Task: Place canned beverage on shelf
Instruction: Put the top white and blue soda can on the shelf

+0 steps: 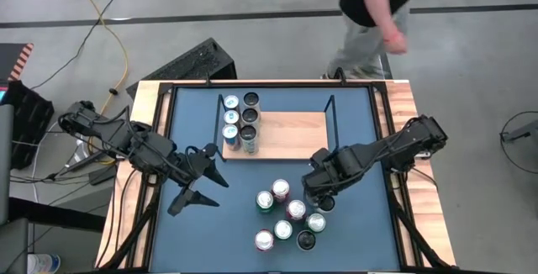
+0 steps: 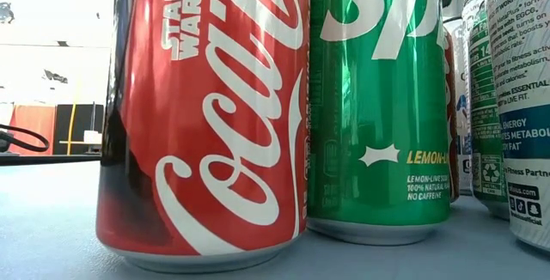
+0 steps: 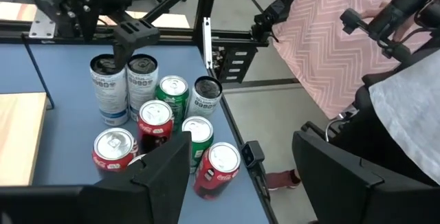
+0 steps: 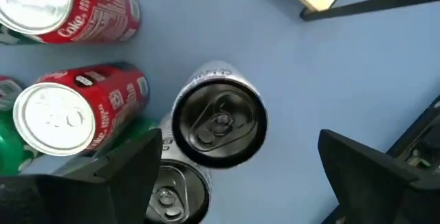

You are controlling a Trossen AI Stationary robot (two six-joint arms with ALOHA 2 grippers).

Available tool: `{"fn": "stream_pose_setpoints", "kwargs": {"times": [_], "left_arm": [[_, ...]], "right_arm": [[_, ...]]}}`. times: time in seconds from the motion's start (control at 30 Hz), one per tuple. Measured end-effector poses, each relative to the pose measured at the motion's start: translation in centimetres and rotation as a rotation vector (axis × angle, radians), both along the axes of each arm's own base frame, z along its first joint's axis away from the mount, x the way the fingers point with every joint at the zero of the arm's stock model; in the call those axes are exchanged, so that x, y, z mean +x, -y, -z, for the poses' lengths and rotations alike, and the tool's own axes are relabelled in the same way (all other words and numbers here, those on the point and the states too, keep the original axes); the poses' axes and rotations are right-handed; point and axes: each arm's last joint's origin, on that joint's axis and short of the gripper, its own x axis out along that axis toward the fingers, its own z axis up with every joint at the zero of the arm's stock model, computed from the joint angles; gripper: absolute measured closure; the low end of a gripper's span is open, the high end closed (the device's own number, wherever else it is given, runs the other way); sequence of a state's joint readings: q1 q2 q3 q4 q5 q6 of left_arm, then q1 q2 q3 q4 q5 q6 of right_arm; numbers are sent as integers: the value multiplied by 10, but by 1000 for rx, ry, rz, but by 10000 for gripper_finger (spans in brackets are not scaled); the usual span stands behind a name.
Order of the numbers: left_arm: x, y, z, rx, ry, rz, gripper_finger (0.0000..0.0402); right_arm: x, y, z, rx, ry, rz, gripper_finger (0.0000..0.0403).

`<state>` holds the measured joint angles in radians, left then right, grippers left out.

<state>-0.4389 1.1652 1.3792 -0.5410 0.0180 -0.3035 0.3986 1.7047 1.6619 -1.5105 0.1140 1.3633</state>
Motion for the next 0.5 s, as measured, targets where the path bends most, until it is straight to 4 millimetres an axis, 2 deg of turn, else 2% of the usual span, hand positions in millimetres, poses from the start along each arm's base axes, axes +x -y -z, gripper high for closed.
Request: {"fn": "stream_pose_setpoints", "kwargs": {"times": [0.43, 0.5], "left_arm": [[0, -1, 1, 9, -2, -16, 163], [0, -1, 1, 11, -7, -16, 163]], "right_arm": [[2, 3, 1, -26, 6, -1, 30], [2, 3, 6, -29, 1, 9, 30]]}}
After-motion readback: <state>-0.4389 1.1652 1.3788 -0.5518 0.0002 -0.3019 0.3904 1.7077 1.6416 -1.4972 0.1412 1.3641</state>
